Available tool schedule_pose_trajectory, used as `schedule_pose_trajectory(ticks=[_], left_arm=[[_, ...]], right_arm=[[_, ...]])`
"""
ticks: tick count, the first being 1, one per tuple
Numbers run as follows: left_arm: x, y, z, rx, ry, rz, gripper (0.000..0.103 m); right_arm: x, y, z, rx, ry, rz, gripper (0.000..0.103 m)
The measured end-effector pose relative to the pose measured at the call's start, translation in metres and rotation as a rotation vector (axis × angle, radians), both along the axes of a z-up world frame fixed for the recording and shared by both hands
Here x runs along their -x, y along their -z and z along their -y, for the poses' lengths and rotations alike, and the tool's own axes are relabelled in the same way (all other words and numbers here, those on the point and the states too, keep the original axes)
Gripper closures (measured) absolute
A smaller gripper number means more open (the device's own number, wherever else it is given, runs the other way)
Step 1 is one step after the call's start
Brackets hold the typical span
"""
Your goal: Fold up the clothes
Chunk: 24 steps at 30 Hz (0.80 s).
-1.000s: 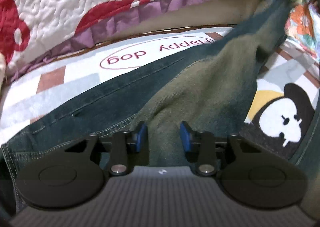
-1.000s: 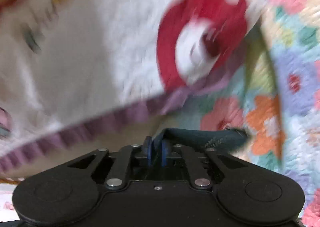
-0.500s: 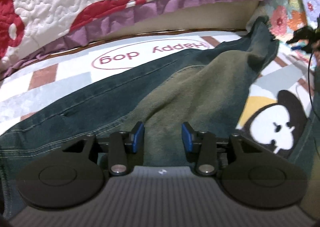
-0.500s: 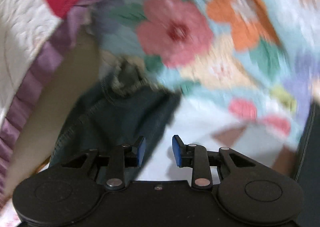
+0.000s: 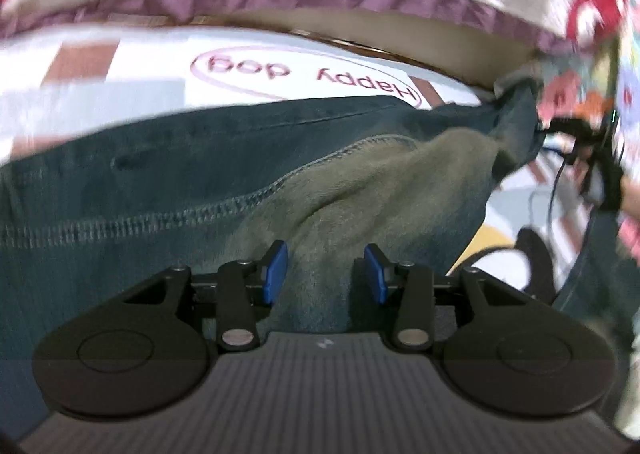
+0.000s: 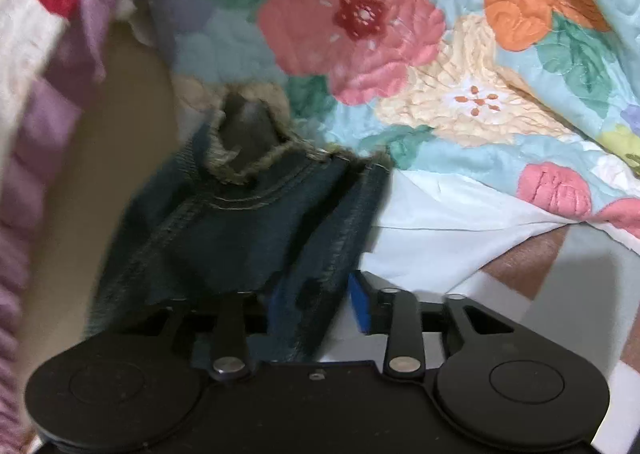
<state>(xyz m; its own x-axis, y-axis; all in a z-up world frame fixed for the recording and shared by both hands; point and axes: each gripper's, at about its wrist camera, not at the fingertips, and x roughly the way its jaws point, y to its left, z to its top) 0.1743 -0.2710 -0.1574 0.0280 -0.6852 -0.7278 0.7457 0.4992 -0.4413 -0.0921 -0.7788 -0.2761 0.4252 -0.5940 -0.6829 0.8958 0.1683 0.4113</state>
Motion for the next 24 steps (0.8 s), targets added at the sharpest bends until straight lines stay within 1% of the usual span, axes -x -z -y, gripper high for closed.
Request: schedule_pose_trajectory(ticks=[1,3,4,5,6,7,8,12,13,14,15,17,18,24], left_arm=[[-0.004,0.000,-0.001,0.001,-0.010,-0.033,0.062],[-0.006,0.000,-0.002,-0.002,-0.012,-0.058,0.062],[-0.006,0.001,-0.002,-0.002,-0.014,-0.061,0.062],[-0.006,0.001,-0.002,-0.002,-0.016,-0.064,0.062],[-0.007,0.002,-0.002,-0.001,-0.018,-0.067,0.062],[-0.007,0.002,-0.002,0.001,-0.020,-0.068,0.062],[-0.008,0.002,-0.002,0.005,-0.023,-0.069,0.063],[-0.009,0.000,-0.002,-0.013,-0.034,-0.050,0.063],[-0.009,-0.001,-0.002,-0.019,-0.036,-0.044,0.063],[-0.009,-0.002,-0.002,-0.026,-0.038,-0.038,0.062],[-0.009,-0.002,-0.002,-0.032,-0.040,-0.032,0.062],[-0.009,-0.003,-0.002,-0.045,-0.044,-0.021,0.062],[-0.009,-0.004,-0.003,-0.052,-0.046,-0.015,0.062],[-0.009,-0.009,-0.003,-0.086,-0.049,0.023,0.062]], right_arm=[[-0.001,0.000,0.000,0.016,0.013,0.000,0.048],[-0.006,0.002,0.000,0.044,0.022,0.003,0.044],[-0.009,0.002,0.001,0.058,0.011,-0.002,0.043],[-0.012,0.003,0.001,0.071,0.001,-0.008,0.049],[-0.015,0.001,0.003,0.071,-0.017,-0.017,0.100],[-0.018,-0.003,0.007,0.065,-0.039,-0.028,0.097],[-0.015,-0.019,0.004,0.096,-0.044,-0.002,0.097],[0.009,-0.105,-0.021,0.303,-0.025,0.174,0.098],[0.019,-0.123,-0.030,0.355,-0.024,0.176,0.098],[0.031,-0.139,-0.041,0.406,-0.024,0.157,0.098],[0.041,-0.148,-0.048,0.436,-0.034,0.095,0.099],[0.055,-0.136,-0.050,0.400,-0.054,-0.108,0.100],[0.059,-0.128,-0.049,0.379,-0.053,-0.152,0.100],[0.075,-0.080,-0.045,0.274,-0.014,-0.229,0.100]])
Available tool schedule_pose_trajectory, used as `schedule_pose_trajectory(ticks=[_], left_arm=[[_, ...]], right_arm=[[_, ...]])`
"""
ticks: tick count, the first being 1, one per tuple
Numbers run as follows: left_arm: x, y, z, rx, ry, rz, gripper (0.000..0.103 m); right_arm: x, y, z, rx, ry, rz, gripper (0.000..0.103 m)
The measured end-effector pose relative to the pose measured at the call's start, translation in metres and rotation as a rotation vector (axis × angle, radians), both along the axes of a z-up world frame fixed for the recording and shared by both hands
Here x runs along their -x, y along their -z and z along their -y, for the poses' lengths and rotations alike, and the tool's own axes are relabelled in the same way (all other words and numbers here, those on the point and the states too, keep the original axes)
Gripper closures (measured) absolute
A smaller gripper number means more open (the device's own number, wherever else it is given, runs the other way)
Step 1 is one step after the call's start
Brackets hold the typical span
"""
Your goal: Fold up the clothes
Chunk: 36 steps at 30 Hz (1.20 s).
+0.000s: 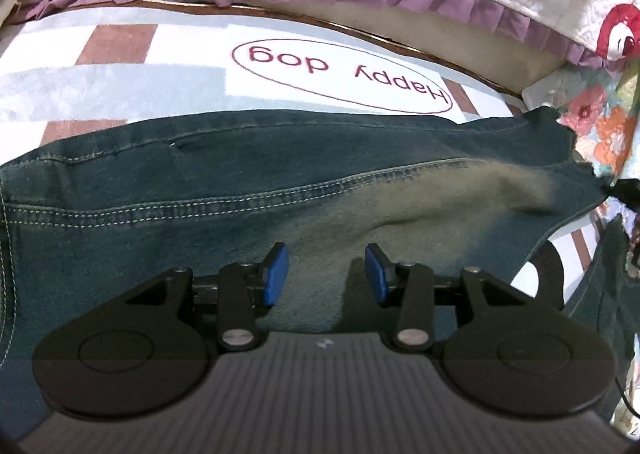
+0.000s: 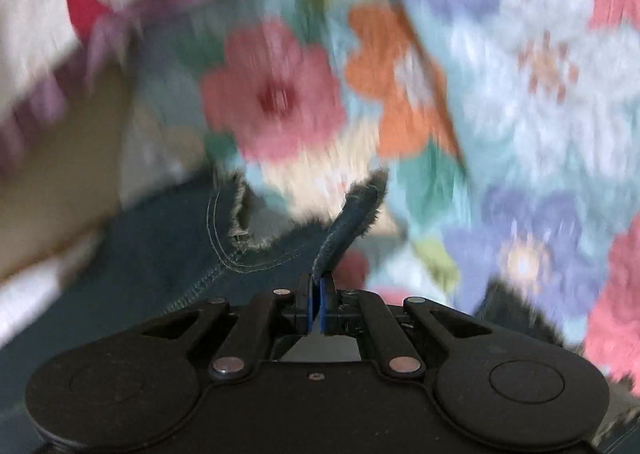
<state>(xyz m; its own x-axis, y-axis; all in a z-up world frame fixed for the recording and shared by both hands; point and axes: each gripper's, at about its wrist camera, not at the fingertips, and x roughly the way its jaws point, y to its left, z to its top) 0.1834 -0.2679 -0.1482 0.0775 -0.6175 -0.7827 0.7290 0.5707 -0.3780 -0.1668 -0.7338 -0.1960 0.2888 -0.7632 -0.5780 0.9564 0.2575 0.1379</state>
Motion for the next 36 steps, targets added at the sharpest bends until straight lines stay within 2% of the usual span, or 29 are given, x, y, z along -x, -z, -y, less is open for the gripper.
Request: schedule_pose_trajectory(ticks=[8,13,15,16,17,18,19,20,22,26,28,29,32,34,36], left_arm=[[0.000,-0.011,-0.001,-0.038,0.017,0.057,0.061],[-0.002,-0.019,-0.002,-0.065,0.003,0.101,0.058],[-0.007,-0.025,0.000,-0.067,0.003,0.103,0.059],[-0.009,-0.028,0.000,-0.068,0.003,0.104,0.058],[-0.011,-0.031,0.003,-0.069,0.010,0.109,0.058],[-0.013,-0.033,0.007,-0.070,0.035,0.122,0.058],[-0.014,-0.035,0.013,-0.072,0.056,0.138,0.057],[-0.016,-0.035,0.019,-0.076,0.072,0.162,0.056],[-0.021,-0.034,0.033,-0.072,0.099,0.202,0.054],[-0.030,-0.026,0.049,-0.082,0.126,0.298,0.052],[-0.034,-0.022,0.057,-0.090,0.138,0.349,0.052],[-0.036,-0.020,0.060,-0.094,0.143,0.374,0.051],[-0.036,-0.012,0.057,-0.138,0.145,0.460,0.050],[-0.037,-0.009,0.053,-0.142,0.136,0.464,0.050],[-0.036,-0.007,0.051,-0.140,0.129,0.469,0.050]], right_arm=[[0.021,0.064,0.006,-0.132,0.080,-0.094,0.100],[0.020,0.065,0.015,-0.075,0.141,-0.286,0.100],[0.017,0.059,0.019,-0.038,0.233,-0.348,0.100],[0.017,0.053,0.018,-0.001,0.302,-0.387,0.097],[0.019,0.045,0.014,0.038,0.370,-0.389,0.095],[0.024,0.036,0.010,0.072,0.432,-0.368,0.085],[0.017,0.033,0.012,0.050,0.415,-0.328,0.081],[0.006,0.033,0.018,-0.001,0.357,-0.277,0.079],[-0.017,0.032,0.028,-0.102,0.239,-0.176,0.060],[-0.063,0.031,0.048,-0.300,0.001,0.027,0.059],[-0.086,0.030,0.058,-0.397,-0.119,0.130,0.047],[-0.099,0.031,0.063,-0.418,-0.131,0.138,0.046],[-0.129,0.042,0.073,-0.460,-0.073,0.135,0.042],[-0.143,0.050,0.076,-0.484,-0.030,0.139,0.039],[-0.154,0.054,0.077,-0.475,0.003,0.120,0.031]])
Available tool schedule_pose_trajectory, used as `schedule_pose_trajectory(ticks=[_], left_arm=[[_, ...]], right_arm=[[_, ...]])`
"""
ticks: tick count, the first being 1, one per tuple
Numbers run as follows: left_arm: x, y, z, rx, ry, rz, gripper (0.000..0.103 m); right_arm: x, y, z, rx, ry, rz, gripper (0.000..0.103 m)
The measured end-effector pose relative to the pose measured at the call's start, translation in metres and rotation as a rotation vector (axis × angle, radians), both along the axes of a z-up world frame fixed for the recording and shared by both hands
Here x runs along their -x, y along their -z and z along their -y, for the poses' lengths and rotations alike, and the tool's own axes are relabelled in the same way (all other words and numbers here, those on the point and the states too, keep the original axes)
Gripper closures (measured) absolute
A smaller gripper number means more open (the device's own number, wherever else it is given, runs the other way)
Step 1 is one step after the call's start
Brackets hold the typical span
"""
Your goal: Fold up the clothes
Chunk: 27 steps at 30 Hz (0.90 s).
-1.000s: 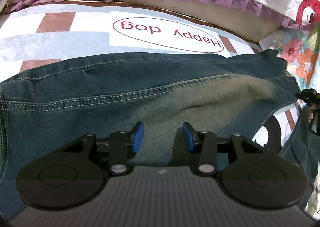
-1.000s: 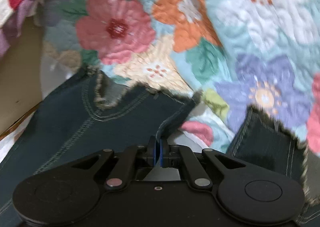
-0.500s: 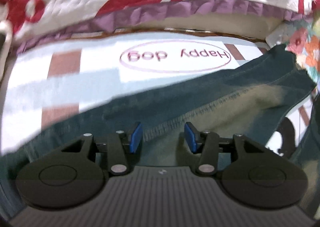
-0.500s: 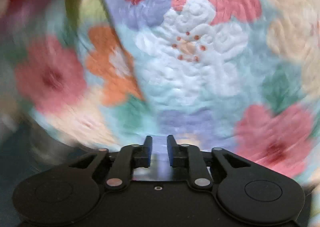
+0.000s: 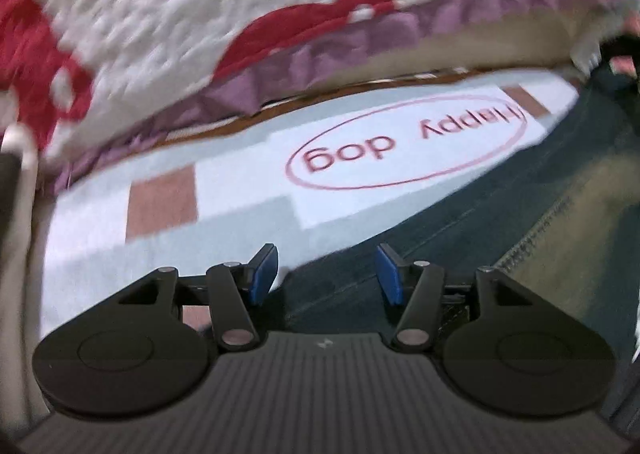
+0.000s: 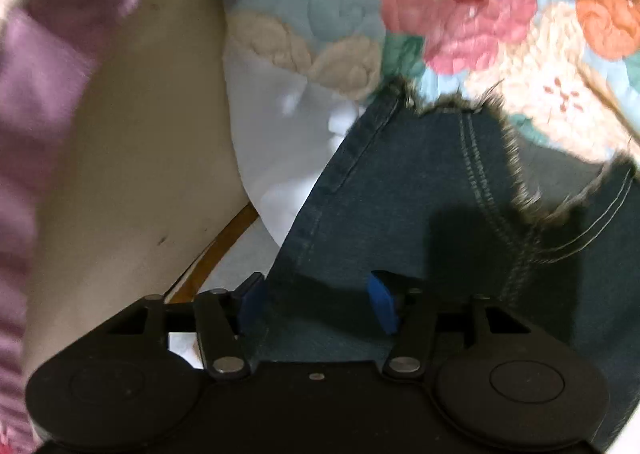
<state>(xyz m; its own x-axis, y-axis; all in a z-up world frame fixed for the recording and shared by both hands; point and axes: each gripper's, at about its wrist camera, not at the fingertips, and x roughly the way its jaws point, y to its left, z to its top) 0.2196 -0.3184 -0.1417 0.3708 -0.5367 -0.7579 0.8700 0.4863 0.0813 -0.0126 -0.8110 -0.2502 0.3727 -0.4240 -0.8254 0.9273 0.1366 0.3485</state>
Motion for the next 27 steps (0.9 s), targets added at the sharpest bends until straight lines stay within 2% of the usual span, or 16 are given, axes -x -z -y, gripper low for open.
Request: schedule_pose_trajectory(ticks=[2,6,8,10,14,18,22,25,26,27], left_arm=[[0.000,0.002,-0.003,0.003,-0.006,0.006,0.049],[0.001,0.006,-0.008,0.009,-0.018,0.019,0.045],[0.002,0.008,-0.010,0.013,-0.024,0.025,0.045],[0.003,0.009,-0.012,0.009,-0.027,0.034,0.045],[0.005,0.010,-0.012,-0.009,-0.027,0.058,0.042],[0.006,0.006,-0.016,-0.003,-0.010,0.048,0.041],[0.003,0.009,-0.018,-0.007,-0.024,0.027,0.036],[0.001,0.013,-0.020,-0.013,-0.041,0.013,0.032],[0.000,0.015,-0.020,-0.014,-0.046,0.008,0.029],[-0.001,0.016,-0.021,-0.016,-0.052,0.003,0.027]], right_arm=[[-0.015,-0.001,0.002,0.026,-0.010,-0.067,0.026],[-0.030,0.000,-0.003,0.102,-0.060,-0.190,0.026],[-0.035,0.000,-0.008,0.145,-0.093,-0.246,0.042],[-0.040,0.001,-0.012,0.187,-0.127,-0.301,0.089],[-0.019,-0.010,-0.023,0.289,-0.036,-0.206,0.094],[-0.010,-0.024,-0.037,0.432,-0.008,-0.136,0.095],[-0.032,-0.029,-0.023,0.486,-0.038,-0.132,0.096],[-0.045,-0.027,-0.020,0.528,-0.151,-0.138,0.095],[-0.040,-0.027,-0.019,0.531,-0.157,-0.139,0.094],[-0.030,-0.026,-0.019,0.529,-0.143,-0.139,0.087]])
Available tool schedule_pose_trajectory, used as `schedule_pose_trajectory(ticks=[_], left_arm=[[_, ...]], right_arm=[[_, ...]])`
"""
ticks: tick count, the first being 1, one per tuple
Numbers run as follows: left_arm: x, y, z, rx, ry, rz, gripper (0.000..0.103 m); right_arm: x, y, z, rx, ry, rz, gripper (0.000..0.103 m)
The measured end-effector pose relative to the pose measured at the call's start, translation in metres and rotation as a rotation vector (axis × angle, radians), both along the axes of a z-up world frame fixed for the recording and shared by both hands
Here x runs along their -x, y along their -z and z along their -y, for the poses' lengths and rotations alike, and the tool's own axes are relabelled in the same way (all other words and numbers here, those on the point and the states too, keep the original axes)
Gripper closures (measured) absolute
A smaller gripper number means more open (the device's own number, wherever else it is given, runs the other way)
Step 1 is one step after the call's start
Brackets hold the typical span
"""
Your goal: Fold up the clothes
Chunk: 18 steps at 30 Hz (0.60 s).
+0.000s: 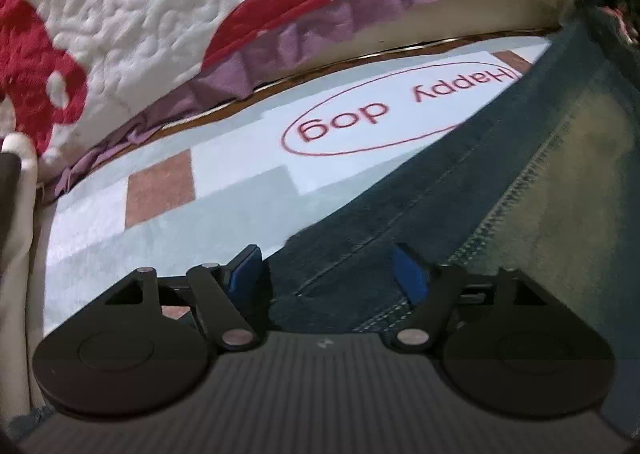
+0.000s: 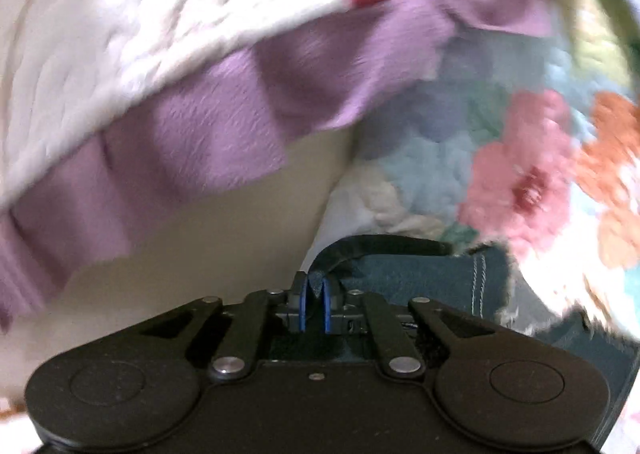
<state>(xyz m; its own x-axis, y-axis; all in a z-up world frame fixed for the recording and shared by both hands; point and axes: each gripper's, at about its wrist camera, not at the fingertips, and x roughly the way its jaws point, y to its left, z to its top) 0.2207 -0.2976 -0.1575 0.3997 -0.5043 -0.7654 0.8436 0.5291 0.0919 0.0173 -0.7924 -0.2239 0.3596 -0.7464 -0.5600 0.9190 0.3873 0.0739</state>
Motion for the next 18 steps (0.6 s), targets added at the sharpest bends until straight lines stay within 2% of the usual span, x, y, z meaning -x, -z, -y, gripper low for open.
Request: schedule_pose_trajectory(ticks=[2,4,6,8,10,12,14,17,18], left_arm=[[-0.002,0.003,-0.001,-0.004,-0.011,-0.010,0.027],[-0.003,0.005,-0.002,-0.007,-0.022,-0.015,0.027],[-0.002,0.005,-0.002,-0.010,-0.030,0.008,0.031],[-0.002,0.005,-0.003,-0.013,-0.037,0.031,0.035],[-0.001,0.005,-0.003,-0.016,-0.045,0.054,0.035],[0.000,0.004,-0.003,-0.020,-0.053,0.077,0.033],[0.001,0.003,-0.004,-0.021,-0.063,0.099,0.034],[0.005,-0.010,-0.004,-0.010,-0.098,0.122,0.045],[0.009,-0.015,-0.005,0.012,-0.098,0.111,0.045]], right_arm=[[0.020,0.001,0.001,-0.003,0.026,0.006,0.073],[0.039,0.002,0.002,-0.006,0.052,0.012,0.034],[0.059,0.002,0.004,-0.009,0.078,0.018,0.034],[0.094,0.007,0.006,-0.015,0.171,0.009,0.034],[0.131,0.012,0.009,-0.022,0.278,-0.003,0.032],[0.173,0.021,0.012,-0.062,0.368,0.036,0.032],[0.206,0.032,0.008,-0.122,0.386,0.151,0.032],[0.247,0.048,0.000,-0.220,0.379,0.351,0.032],[0.254,0.054,-0.004,-0.257,0.360,0.428,0.032]])
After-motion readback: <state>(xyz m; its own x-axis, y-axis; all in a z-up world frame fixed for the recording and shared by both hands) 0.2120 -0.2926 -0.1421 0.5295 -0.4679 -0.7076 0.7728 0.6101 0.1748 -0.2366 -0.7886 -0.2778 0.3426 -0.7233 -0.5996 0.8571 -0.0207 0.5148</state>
